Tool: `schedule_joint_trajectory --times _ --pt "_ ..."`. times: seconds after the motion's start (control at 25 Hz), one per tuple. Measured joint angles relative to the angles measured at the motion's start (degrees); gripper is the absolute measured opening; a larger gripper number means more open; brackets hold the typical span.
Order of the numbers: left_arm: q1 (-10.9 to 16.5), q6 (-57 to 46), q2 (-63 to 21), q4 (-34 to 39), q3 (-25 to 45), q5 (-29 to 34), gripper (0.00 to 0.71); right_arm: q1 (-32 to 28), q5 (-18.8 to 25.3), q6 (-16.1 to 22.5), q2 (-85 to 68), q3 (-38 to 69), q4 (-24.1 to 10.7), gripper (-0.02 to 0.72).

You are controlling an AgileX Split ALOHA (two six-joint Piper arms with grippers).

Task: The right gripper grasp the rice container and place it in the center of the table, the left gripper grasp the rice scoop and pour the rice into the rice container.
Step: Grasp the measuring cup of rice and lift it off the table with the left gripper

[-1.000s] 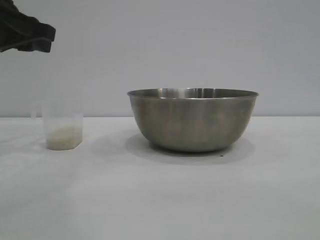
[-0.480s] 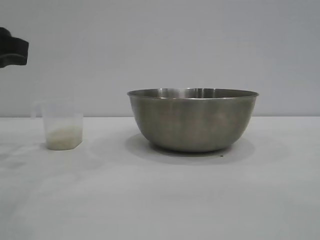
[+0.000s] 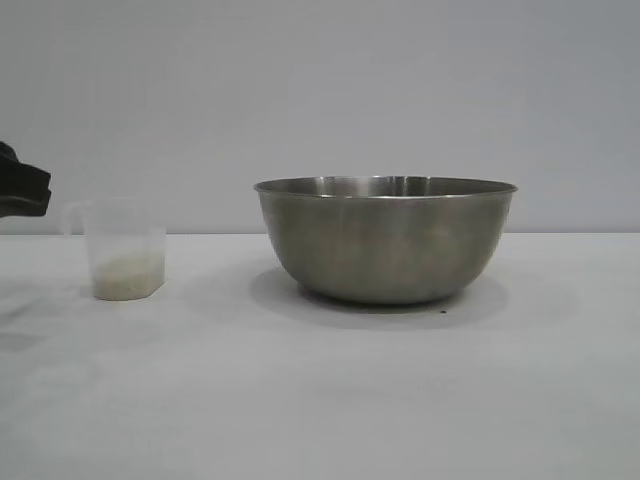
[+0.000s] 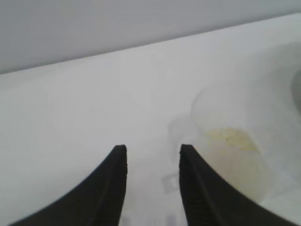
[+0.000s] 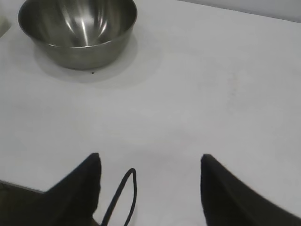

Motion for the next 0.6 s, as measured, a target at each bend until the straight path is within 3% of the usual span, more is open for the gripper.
schedule_joint_trajectory --times 0.48,0.52,0.6 --pt "0.00 0.00 5.91 3.33 -3.08 -0.11 0.274 0.00 0.00 0.13 0.00 0.00 0.00 0.449" --pt "0.00 0.00 6.00 3.41 -3.34 -0.11 0.233 0.00 0.00 0.13 0.00 0.00 0.00 0.449" --pt "0.00 0.00 6.38 3.46 -3.84 -0.11 0.233 0.00 0.00 0.24 0.00 0.00 0.00 0.449"
